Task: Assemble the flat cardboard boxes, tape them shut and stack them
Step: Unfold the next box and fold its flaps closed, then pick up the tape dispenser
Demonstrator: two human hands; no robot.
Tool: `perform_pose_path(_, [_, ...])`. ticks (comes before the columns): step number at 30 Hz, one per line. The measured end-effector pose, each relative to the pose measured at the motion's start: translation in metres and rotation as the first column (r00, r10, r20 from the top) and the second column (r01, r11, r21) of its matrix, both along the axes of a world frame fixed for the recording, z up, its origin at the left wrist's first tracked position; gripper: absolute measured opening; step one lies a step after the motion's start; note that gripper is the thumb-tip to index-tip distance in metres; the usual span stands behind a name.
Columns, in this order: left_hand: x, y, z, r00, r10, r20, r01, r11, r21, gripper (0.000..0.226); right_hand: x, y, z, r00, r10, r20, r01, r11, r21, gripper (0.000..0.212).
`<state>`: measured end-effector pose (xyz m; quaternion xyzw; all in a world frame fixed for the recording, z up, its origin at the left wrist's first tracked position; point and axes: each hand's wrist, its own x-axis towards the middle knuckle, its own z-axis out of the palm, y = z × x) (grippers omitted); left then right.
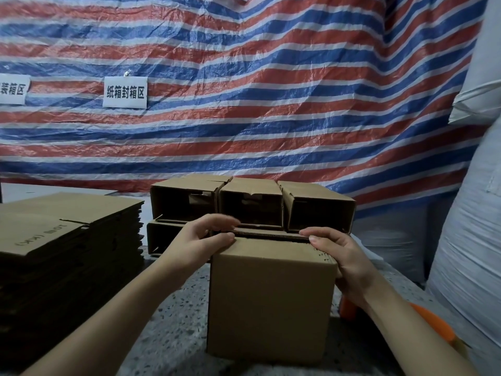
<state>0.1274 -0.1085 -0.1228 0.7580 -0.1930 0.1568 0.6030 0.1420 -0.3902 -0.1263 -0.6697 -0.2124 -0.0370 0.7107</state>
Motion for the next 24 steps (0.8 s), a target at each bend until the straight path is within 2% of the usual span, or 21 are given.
perform_pose_path(6, [-0.006, 0.001, 0.006, 0.998, 0.041, 0.037, -0.044, 0.995, 0.093, 0.017, 0.005, -0.001, -0.003, 0.994, -0.071, 0.087, 0.075, 0.996, -0.043, 0.027])
perform_pose_path(10, [-0.014, 0.000, 0.017, 0.992, 0.107, 0.069, -0.122, 0.948, 0.293, 0.015, 0.006, -0.002, -0.004, 0.992, -0.073, 0.100, 0.078, 0.996, -0.051, 0.027])
perform_pose_path(13, [-0.026, -0.004, 0.031, 0.959, 0.175, 0.225, -0.275, 0.776, 0.567, 0.019, 0.005, -0.001, -0.004, 0.990, -0.082, 0.111, 0.088, 0.995, -0.050, 0.026])
perform_pose_path(15, [-0.036, -0.016, 0.036, 0.908, 0.165, 0.384, -0.391, 0.661, 0.641, 0.026, 0.005, 0.000, -0.005, 0.989, -0.088, 0.120, 0.095, 0.994, -0.053, 0.023])
perform_pose_path(16, [-0.040, -0.024, 0.037, 0.894, 0.144, 0.423, -0.412, 0.635, 0.653, 0.032, 0.005, 0.000, -0.005, 0.989, -0.089, 0.122, 0.097, 0.994, -0.059, 0.023])
perform_pose_path(18, [-0.044, -0.044, 0.034, 0.905, 0.084, 0.418, -0.383, 0.589, 0.711, 0.046, 0.004, -0.001, -0.003, 0.989, -0.084, 0.123, 0.093, 0.993, -0.068, 0.025])
perform_pose_path(21, [-0.040, -0.068, 0.024, 0.920, 0.036, 0.390, -0.366, 0.438, 0.822, 0.063, 0.002, -0.002, -0.002, 0.990, -0.061, 0.129, 0.072, 0.994, -0.077, 0.025])
perform_pose_path(24, [-0.036, -0.073, 0.016, 0.894, 0.029, 0.448, -0.432, 0.326, 0.841, 0.073, 0.002, -0.002, -0.003, 0.988, -0.064, 0.138, 0.077, 0.992, -0.096, 0.024])
